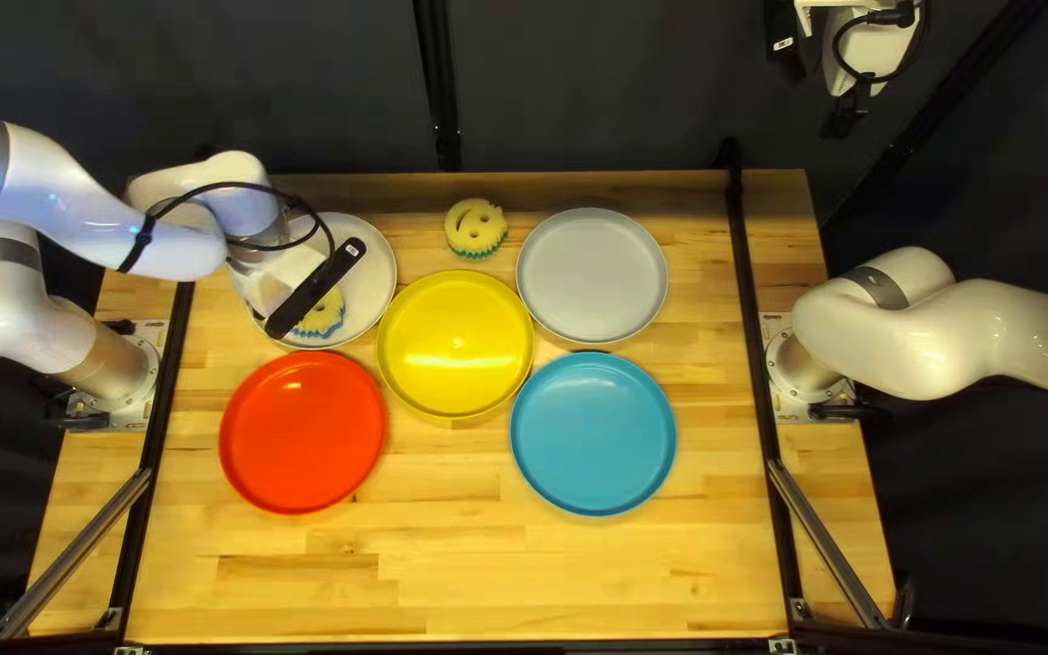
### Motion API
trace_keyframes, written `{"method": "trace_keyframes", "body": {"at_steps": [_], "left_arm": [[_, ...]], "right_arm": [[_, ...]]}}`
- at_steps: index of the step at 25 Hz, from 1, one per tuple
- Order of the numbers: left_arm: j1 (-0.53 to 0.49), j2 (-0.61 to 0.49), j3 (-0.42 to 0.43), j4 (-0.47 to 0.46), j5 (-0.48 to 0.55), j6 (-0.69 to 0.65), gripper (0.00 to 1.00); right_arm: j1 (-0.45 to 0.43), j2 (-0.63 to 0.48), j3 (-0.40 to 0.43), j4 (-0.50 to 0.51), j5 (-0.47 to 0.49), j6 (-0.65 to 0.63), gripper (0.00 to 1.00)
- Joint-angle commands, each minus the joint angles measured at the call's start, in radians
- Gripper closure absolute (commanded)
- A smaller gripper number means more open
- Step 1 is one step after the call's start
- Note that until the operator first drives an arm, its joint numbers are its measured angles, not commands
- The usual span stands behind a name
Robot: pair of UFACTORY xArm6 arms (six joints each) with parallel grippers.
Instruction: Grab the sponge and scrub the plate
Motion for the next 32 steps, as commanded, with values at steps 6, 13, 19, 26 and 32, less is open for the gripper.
{"method": "trace_keyframes", "body": {"at_steps": [6, 13, 19, 26, 32], "left_arm": [[0.240, 0.086, -0.055, 0.034, 0.018, 0.179, 1.00], [0.287, 0.155, -0.085, 0.018, -0.003, 0.243, 1.00], [0.184, 0.168, -0.083, -0.038, -0.033, 0.216, 1.00], [0.018, 0.134, -0.079, -0.098, -0.044, 0.141, 1.00], [0.043, 0.101, -0.091, -0.070, -0.003, 0.138, 1.00]], "right_arm": [[0.000, 0.000, 0.000, 0.000, 0.000, 0.000, 0.00], [0.000, 0.000, 0.000, 0.000, 0.000, 0.000, 0.00], [0.000, 0.000, 0.000, 0.000, 0.000, 0.000, 0.00], [0.000, 0.000, 0.000, 0.000, 0.000, 0.000, 0.00], [0.000, 0.000, 0.000, 0.000, 0.000, 0.000, 0.00]]}}
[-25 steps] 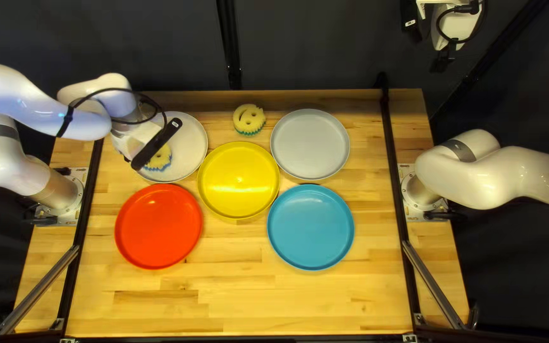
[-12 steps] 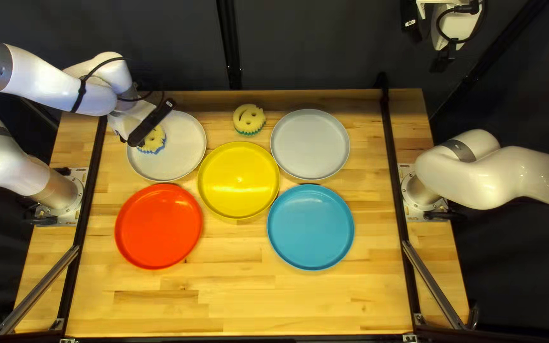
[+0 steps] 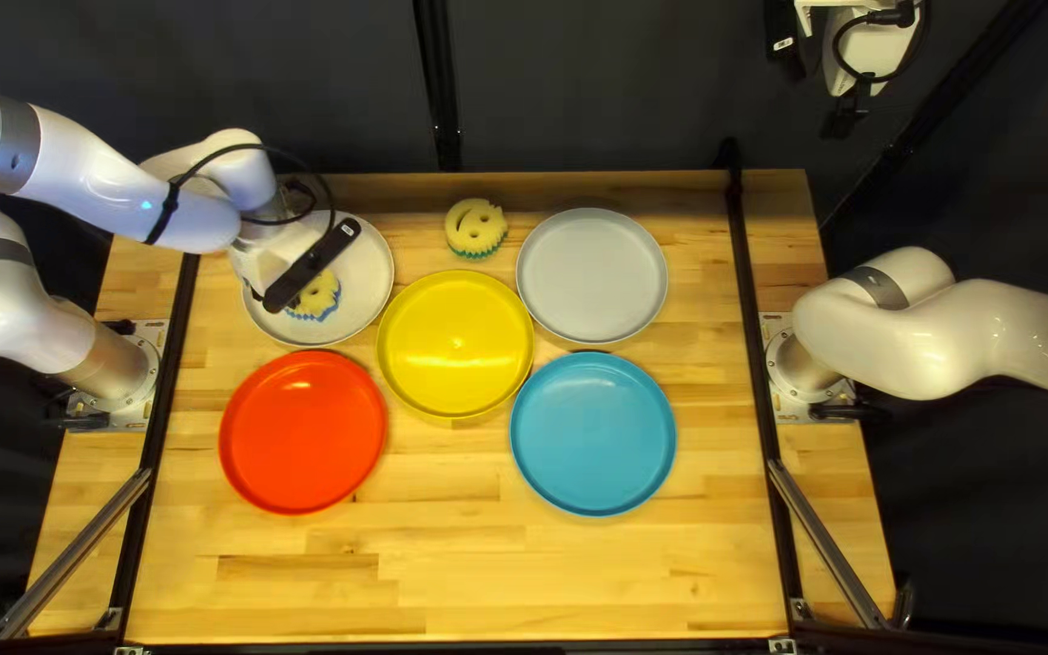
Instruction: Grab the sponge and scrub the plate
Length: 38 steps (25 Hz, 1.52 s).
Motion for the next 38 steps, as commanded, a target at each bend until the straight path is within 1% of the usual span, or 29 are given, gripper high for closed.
{"method": "trace_keyframes", "body": {"at_steps": [1, 5, 7, 12, 15, 17, 20, 22, 25, 27, 28, 29, 31, 36, 38], "left_arm": [[0.069, -0.010, -0.020, 0.035, 0.036, 0.021, 1.00], [0.158, 0.031, -0.070, 0.068, 0.058, 0.062, 1.00], [0.217, 0.088, -0.120, 0.081, 0.061, 0.100, 1.00], [0.258, 0.154, -0.197, 0.096, 0.068, 0.127, 1.00], [0.240, 0.185, -0.227, 0.093, 0.065, 0.121, 1.00], [0.196, 0.177, -0.221, 0.085, 0.056, 0.096, 1.00], [0.126, 0.131, -0.179, 0.076, 0.038, 0.047, 1.00], [0.049, 0.068, -0.140, 0.083, 0.032, -0.031, 1.00], [-0.023, -0.004, -0.127, 0.131, 0.061, -0.150, 1.00], [-0.097, -0.056, -0.152, 0.184, 0.108, -0.273, 1.00], [-0.124, -0.060, -0.169, 0.199, 0.121, -0.310, 1.00], [-0.171, -0.055, -0.203, 0.226, 0.137, -0.372, 1.00], [-0.241, -0.032, -0.258, 0.264, 0.151, -0.452, 1.00], [-0.342, -0.011, -0.307, 0.321, 0.149, -0.551, 1.00], [-0.359, -0.015, -0.308, 0.331, 0.148, -0.563, 1.00]], "right_arm": [[0.000, 0.000, 0.000, 0.000, 0.000, 0.000, 0.00], [0.000, 0.000, 0.000, 0.000, 0.000, 0.000, 0.00], [0.000, 0.000, 0.000, 0.000, 0.000, 0.000, 0.00], [0.000, 0.000, 0.000, 0.000, 0.000, 0.000, 0.00], [0.000, 0.000, 0.000, 0.000, 0.000, 0.000, 0.00], [0.000, 0.000, 0.000, 0.000, 0.000, 0.000, 0.00], [0.000, 0.000, 0.000, 0.000, 0.000, 0.000, 0.00], [0.000, 0.000, 0.000, 0.000, 0.000, 0.000, 0.00], [0.000, 0.000, 0.000, 0.000, 0.000, 0.000, 0.00], [0.000, 0.000, 0.000, 0.000, 0.000, 0.000, 0.00], [0.000, 0.000, 0.000, 0.000, 0.000, 0.000, 0.00], [0.000, 0.000, 0.000, 0.000, 0.000, 0.000, 0.00], [0.000, 0.000, 0.000, 0.000, 0.000, 0.000, 0.00], [0.000, 0.000, 0.000, 0.000, 0.000, 0.000, 0.00], [0.000, 0.000, 0.000, 0.000, 0.000, 0.000, 0.00]]}}
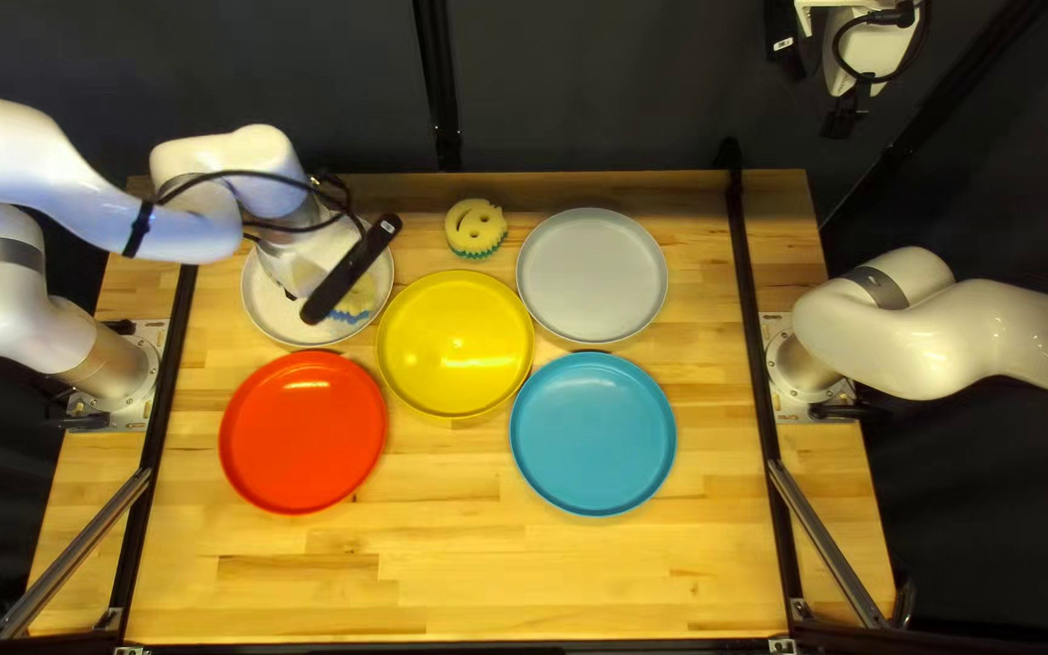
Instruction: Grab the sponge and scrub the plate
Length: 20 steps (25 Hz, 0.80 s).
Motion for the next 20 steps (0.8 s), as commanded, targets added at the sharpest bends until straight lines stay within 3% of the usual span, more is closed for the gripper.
{"method": "trace_keyframes", "body": {"at_steps": [1, 14, 20], "left_arm": [[-0.050, 0.000, -0.006, 0.031, -0.013, -0.043, 1.00], [-0.126, 0.261, -0.062, -0.047, -0.271, 0.030, 1.00], [-0.123, 0.261, -0.046, -0.080, -0.287, 0.079, 1.00]], "right_arm": [[0.000, 0.000, 0.000, 0.000, 0.000, 0.000, 0.00], [0.000, 0.000, 0.000, 0.000, 0.000, 0.000, 0.00], [0.000, 0.000, 0.000, 0.000, 0.000, 0.000, 0.00]]}}
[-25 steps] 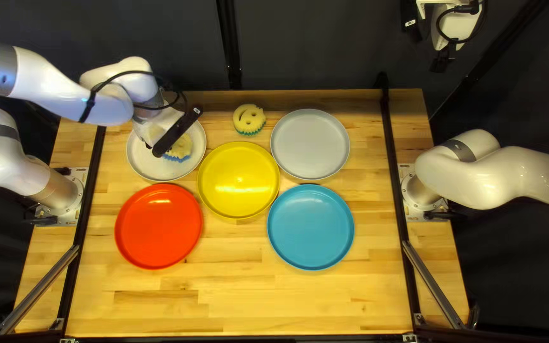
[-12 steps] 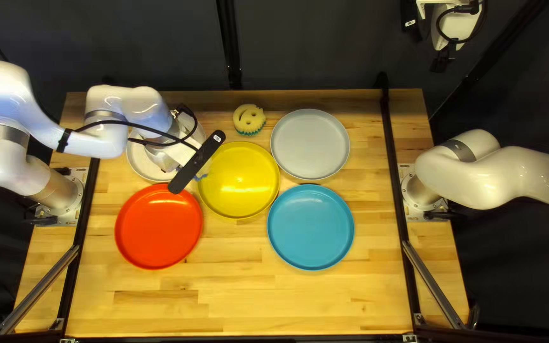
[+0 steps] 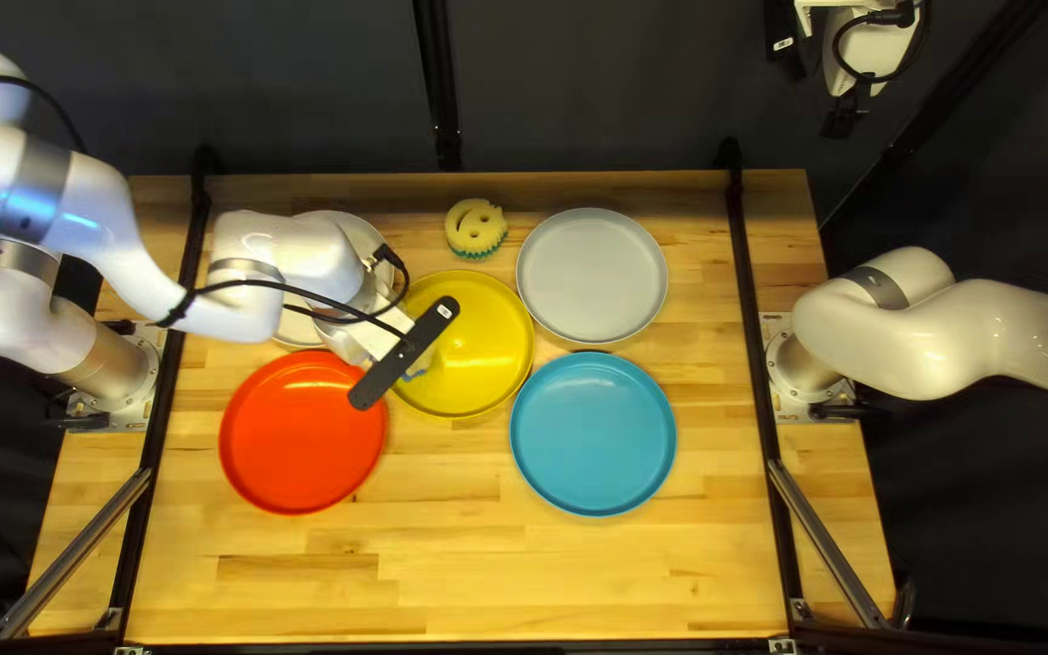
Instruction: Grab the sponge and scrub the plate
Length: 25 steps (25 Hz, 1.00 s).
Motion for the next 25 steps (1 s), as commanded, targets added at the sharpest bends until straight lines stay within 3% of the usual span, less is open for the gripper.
{"method": "trace_keyframes", "body": {"at_steps": [1, 7, 17, 25], "left_arm": [[0.011, -0.047, 0.044, -0.021, 0.005, 0.040, 1.00], [0.079, -0.054, 0.058, -0.067, 0.018, 0.146, 1.00], [0.075, 0.075, -0.020, -0.153, -0.025, 0.252, 1.00], [0.183, 0.146, -0.127, -0.141, 0.050, 0.339, 1.00]], "right_arm": [[0.000, 0.000, 0.000, 0.000, 0.000, 0.000, 0.00], [0.000, 0.000, 0.000, 0.000, 0.000, 0.000, 0.00], [0.000, 0.000, 0.000, 0.000, 0.000, 0.000, 0.00], [0.000, 0.000, 0.000, 0.000, 0.000, 0.000, 0.00]]}}
